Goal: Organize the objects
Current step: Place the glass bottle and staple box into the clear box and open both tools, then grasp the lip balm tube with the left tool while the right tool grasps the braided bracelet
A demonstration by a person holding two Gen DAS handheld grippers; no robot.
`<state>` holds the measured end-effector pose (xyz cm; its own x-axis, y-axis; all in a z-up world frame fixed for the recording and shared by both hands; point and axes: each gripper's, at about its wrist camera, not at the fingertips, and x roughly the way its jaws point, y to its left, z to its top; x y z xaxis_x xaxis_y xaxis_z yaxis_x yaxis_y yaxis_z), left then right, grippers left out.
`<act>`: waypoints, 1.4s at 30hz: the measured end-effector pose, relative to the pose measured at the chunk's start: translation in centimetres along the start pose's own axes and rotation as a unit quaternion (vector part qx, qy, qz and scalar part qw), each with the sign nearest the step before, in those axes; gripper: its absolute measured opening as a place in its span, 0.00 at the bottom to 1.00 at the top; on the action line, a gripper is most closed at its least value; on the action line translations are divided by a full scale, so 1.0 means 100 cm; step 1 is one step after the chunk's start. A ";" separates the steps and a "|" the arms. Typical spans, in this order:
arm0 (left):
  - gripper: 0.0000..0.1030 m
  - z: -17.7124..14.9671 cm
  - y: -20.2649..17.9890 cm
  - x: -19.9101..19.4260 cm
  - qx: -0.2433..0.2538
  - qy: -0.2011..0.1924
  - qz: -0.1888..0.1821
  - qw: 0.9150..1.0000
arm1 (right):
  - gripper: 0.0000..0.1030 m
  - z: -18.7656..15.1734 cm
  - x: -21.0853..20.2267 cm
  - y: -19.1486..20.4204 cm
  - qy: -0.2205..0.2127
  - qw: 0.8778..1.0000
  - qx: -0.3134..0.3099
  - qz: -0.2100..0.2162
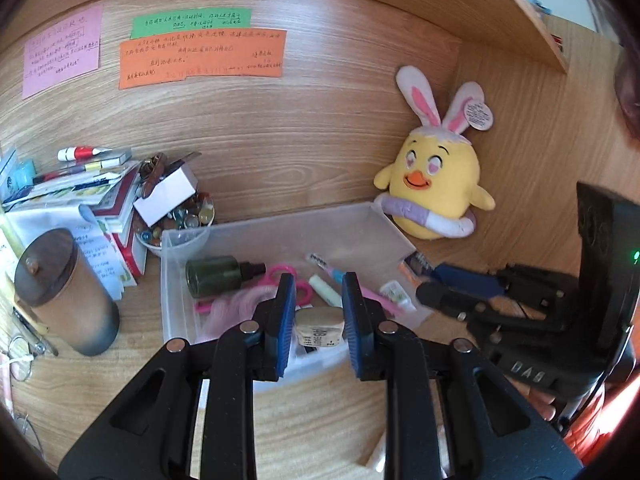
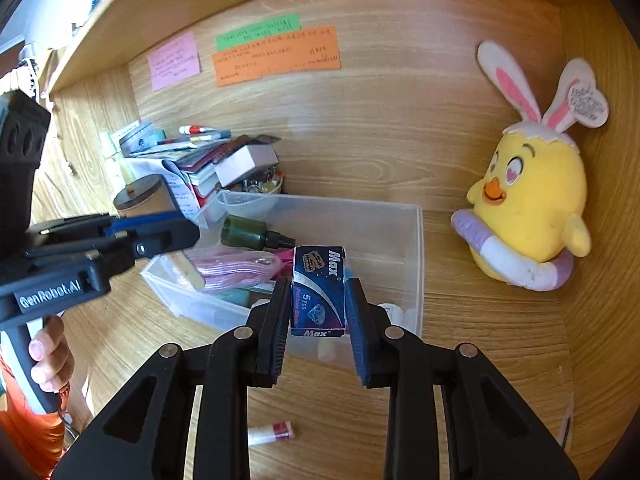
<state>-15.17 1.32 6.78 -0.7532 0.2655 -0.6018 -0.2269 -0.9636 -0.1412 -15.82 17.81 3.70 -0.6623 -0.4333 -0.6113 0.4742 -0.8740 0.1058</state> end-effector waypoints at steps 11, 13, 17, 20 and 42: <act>0.22 -0.002 0.006 0.049 0.003 0.046 0.024 0.999 | 0.24 -0.004 0.050 -0.009 0.053 0.999 0.012 -0.003; 0.23 -0.003 0.009 0.050 -0.002 0.049 0.021 0.999 | 0.24 -0.005 0.050 -0.008 0.054 0.998 0.007 -0.008; 0.33 -0.002 0.015 0.040 -0.016 0.043 0.008 0.999 | 0.29 -0.004 0.044 -0.005 0.054 0.999 0.001 -0.005; 0.43 -0.002 0.012 0.026 -0.008 0.029 0.015 0.999 | 0.33 -0.006 0.034 -0.003 0.048 0.999 -0.001 -0.003; 0.91 -0.085 -0.019 0.004 0.058 0.091 0.039 0.993 | 0.56 -0.106 -0.029 0.019 0.092 0.996 0.000 -0.002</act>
<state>-9.83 3.01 0.14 -0.6494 0.1696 -0.7413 -0.2498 -0.9683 -0.0027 -6.86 19.74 -2.65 -0.5473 -0.3819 -0.7447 0.4709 -0.8761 0.1033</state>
